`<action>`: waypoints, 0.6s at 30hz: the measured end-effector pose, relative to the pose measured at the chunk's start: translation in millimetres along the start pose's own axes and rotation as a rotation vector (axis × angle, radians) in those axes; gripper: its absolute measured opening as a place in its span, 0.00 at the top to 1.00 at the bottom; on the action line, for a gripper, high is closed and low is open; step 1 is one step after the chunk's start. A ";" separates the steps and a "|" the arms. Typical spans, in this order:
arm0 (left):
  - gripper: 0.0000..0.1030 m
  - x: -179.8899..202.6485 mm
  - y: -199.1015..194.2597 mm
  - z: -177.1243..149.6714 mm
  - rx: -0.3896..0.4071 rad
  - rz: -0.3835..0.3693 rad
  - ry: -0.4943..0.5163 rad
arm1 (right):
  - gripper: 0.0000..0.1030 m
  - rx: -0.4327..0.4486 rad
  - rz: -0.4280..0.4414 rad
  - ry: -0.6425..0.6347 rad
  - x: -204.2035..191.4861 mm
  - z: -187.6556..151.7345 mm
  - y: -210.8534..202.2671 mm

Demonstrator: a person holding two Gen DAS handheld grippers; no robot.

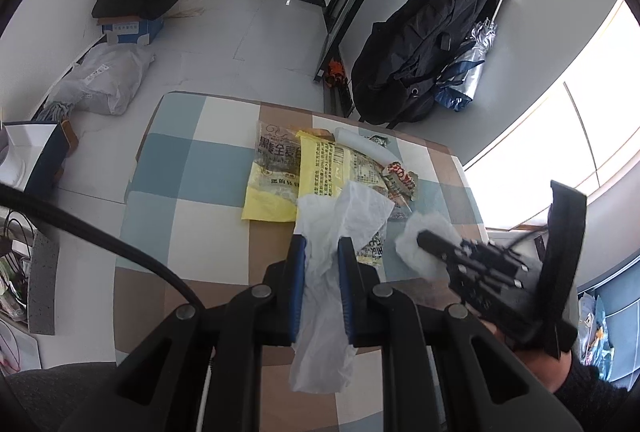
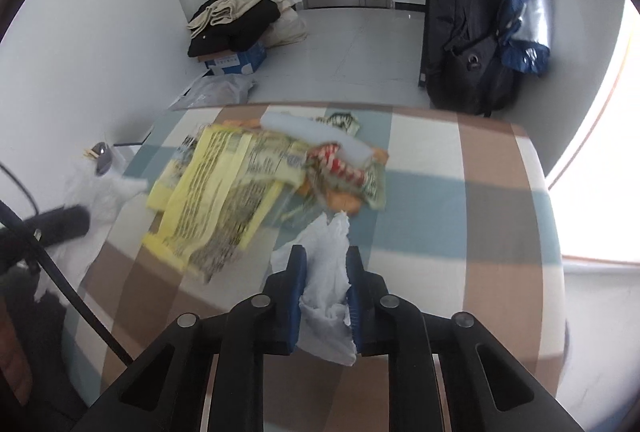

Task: Collect trash
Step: 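Lift the tissue with the left gripper while the right gripper grasps another tissue, then carry both tissues toward the round white trash bin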

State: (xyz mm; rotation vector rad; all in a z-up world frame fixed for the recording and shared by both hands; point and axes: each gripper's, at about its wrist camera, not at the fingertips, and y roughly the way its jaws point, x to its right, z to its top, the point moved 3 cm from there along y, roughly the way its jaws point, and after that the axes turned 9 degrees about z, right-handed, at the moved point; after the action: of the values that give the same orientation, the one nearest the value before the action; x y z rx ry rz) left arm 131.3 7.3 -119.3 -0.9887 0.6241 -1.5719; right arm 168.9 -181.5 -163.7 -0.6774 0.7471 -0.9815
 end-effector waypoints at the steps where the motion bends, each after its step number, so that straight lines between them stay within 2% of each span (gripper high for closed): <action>1: 0.89 0.6 -0.5 -0.3 0.004 0.000 0.002 | 0.85 -0.004 0.005 0.012 0.3 -6.2 -3.3; 6: 0.89 1.8 -0.9 -4.7 0.010 0.015 0.013 | 0.89 -0.007 0.071 0.102 0.5 -33.3 -24.3; 10: 0.89 5.0 1.2 -8.3 0.004 0.032 0.026 | 0.90 0.010 0.093 0.118 -9.7 -49.9 -43.7; 18: 0.89 24.0 -12.3 -15.5 0.057 0.111 0.124 | 0.90 0.120 0.139 0.111 -20.2 -46.2 -97.0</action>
State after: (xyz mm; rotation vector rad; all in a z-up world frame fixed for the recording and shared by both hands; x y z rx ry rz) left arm 111.0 -14.8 -110.8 -0.8055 0.7045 -1.5519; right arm 78.5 -209.6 -109.0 -0.4632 0.8148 -0.9344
